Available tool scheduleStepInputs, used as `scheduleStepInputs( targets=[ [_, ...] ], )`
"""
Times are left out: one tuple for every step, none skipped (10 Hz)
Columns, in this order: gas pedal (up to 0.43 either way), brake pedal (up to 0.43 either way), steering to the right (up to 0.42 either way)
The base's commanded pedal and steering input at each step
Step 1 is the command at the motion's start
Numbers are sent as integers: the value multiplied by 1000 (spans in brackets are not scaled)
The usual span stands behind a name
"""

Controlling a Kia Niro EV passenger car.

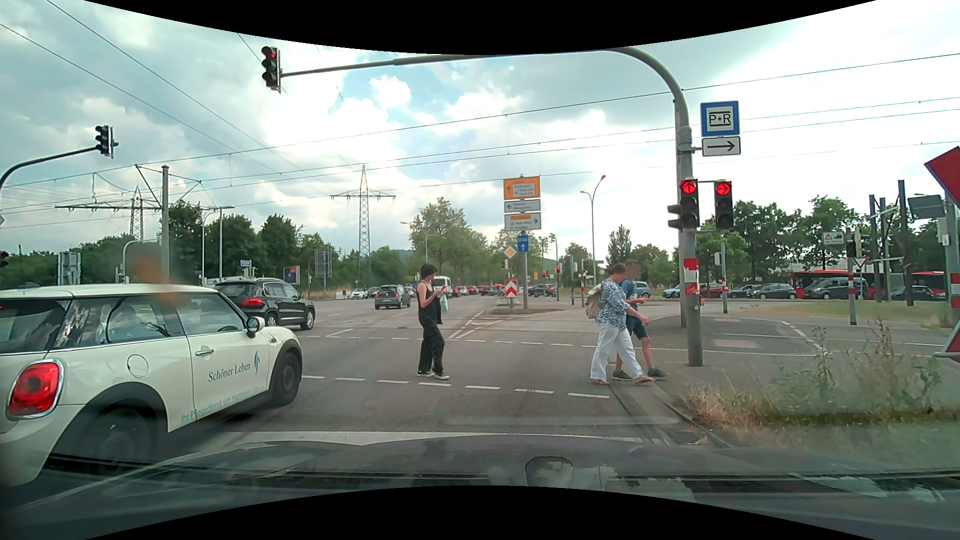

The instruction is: Follow the waypoints while adhering to traffic rules and regulations

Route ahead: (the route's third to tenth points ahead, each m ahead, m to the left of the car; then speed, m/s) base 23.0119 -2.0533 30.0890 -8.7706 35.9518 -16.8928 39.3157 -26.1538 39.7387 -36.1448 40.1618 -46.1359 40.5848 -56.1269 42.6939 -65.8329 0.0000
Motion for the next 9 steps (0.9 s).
scheduleStepInputs(
  targets=[
    [0, 262, 4],
    [0, 262, 4],
    [0, 262, 4],
    [0, 262, 4],
    [0, 262, 5],
    [0, 262, 5],
    [0, 262, 4],
    [0, 262, 5],
    [0, 262, 5]
  ],
)
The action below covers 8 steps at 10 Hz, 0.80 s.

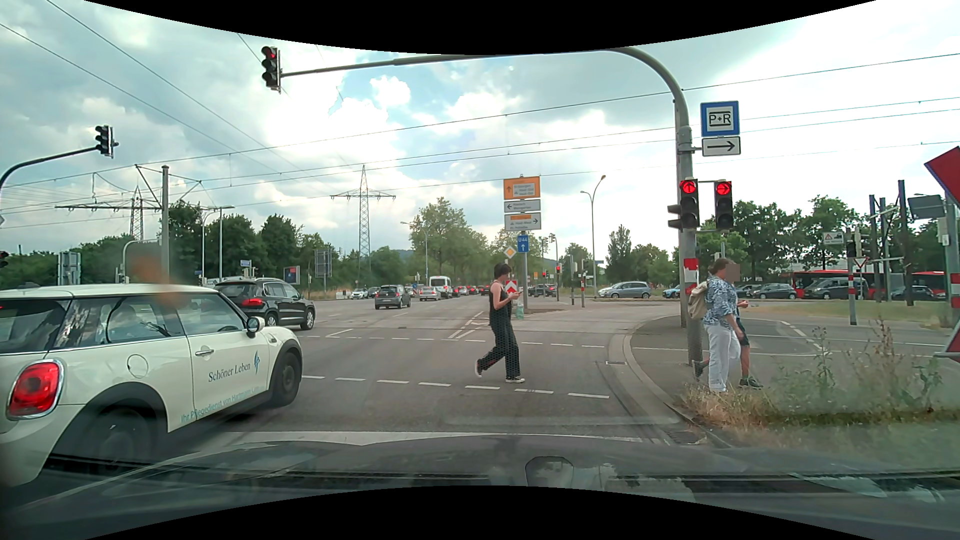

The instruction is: Follow the waypoints while adhering to traffic rules and regulations

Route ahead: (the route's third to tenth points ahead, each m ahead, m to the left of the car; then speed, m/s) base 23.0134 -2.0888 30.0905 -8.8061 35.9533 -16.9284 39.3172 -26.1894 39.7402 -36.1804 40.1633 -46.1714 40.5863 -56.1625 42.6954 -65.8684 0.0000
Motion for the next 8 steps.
scheduleStepInputs(
  targets=[
    [0, 262, 5],
    [0, 262, 5],
    [0, 262, 5],
    [0, 262, 5],
    [0, 262, 4],
    [0, 262, 4],
    [0, 262, 4],
    [0, 262, 4]
  ],
)
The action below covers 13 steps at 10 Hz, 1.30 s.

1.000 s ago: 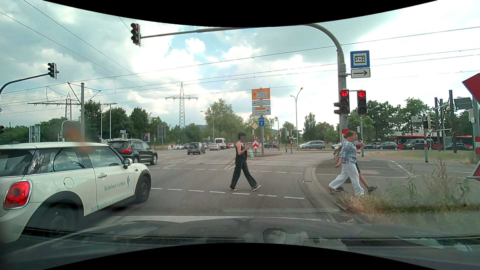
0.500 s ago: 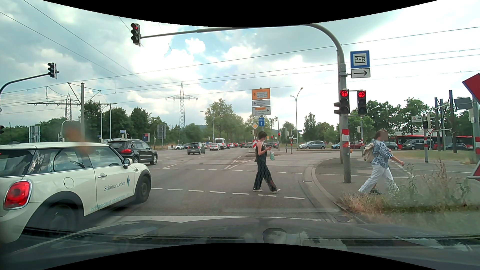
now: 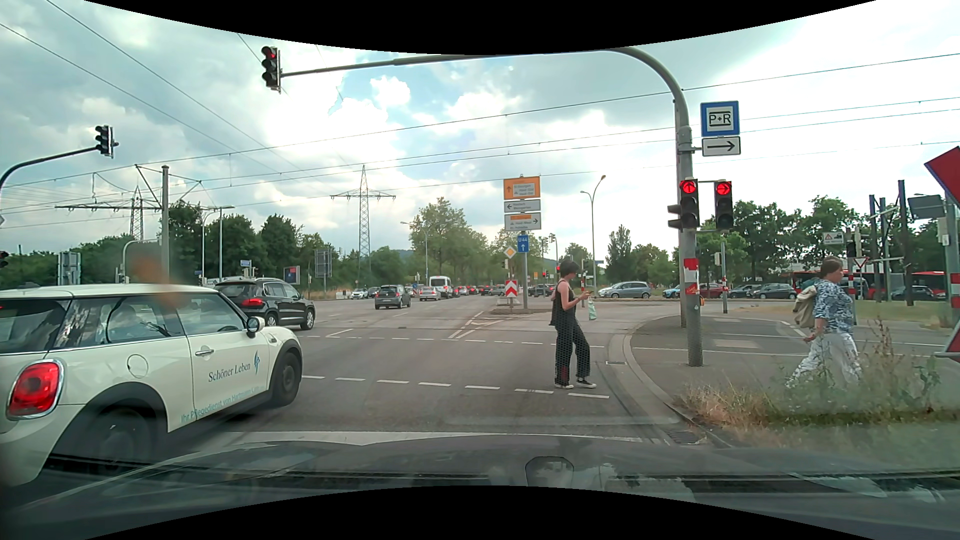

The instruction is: Follow the waypoints while adhering to traffic rules and regulations

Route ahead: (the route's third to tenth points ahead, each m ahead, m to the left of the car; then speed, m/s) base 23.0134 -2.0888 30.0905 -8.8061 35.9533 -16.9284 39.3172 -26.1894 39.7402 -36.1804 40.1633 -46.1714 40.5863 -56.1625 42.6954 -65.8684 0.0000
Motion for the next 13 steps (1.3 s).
scheduleStepInputs(
  targets=[
    [0, 262, 5],
    [0, 262, 4],
    [0, 262, 5],
    [0, 262, 4],
    [0, 268, 5],
    [0, 262, 5],
    [0, 262, 5],
    [0, 262, 4],
    [0, 268, 5],
    [0, 262, 4],
    [0, 262, 4],
    [0, 262, 4],
    [0, 268, 4]
  ],
)
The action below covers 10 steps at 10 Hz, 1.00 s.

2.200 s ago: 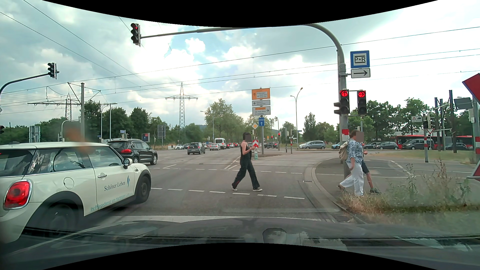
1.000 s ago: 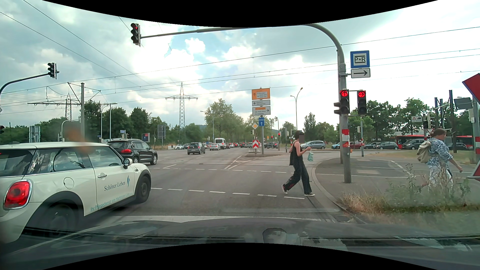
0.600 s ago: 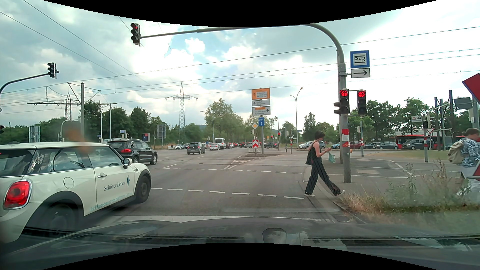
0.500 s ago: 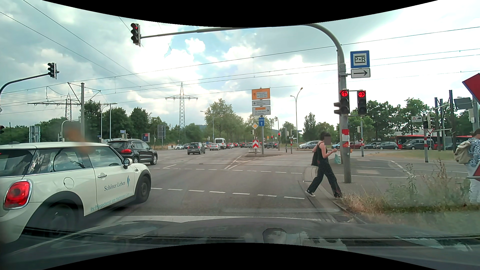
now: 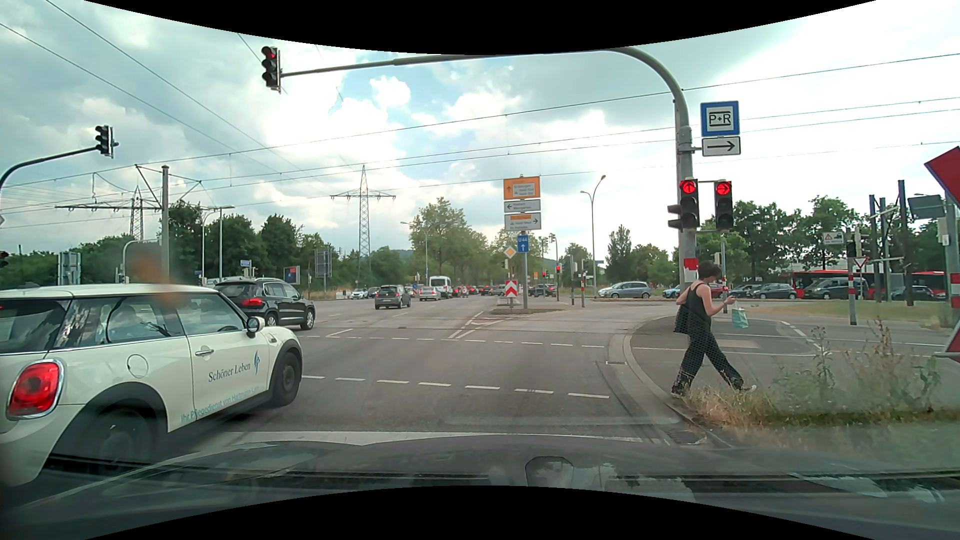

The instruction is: Follow the waypoints while adhering to traffic rules and regulations

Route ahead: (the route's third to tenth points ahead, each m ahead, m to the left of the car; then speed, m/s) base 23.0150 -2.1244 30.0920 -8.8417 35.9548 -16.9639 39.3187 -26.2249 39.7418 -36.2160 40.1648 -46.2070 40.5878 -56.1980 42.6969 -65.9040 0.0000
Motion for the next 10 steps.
scheduleStepInputs(
  targets=[
    [0, 268, 5],
    [0, 268, 4],
    [0, 268, 5],
    [0, 268, 5],
    [0, 268, 4],
    [0, 262, 5],
    [0, 262, 4],
    [0, 262, 4],
    [0, 262, 4],
    [0, 262, 4]
  ],
)
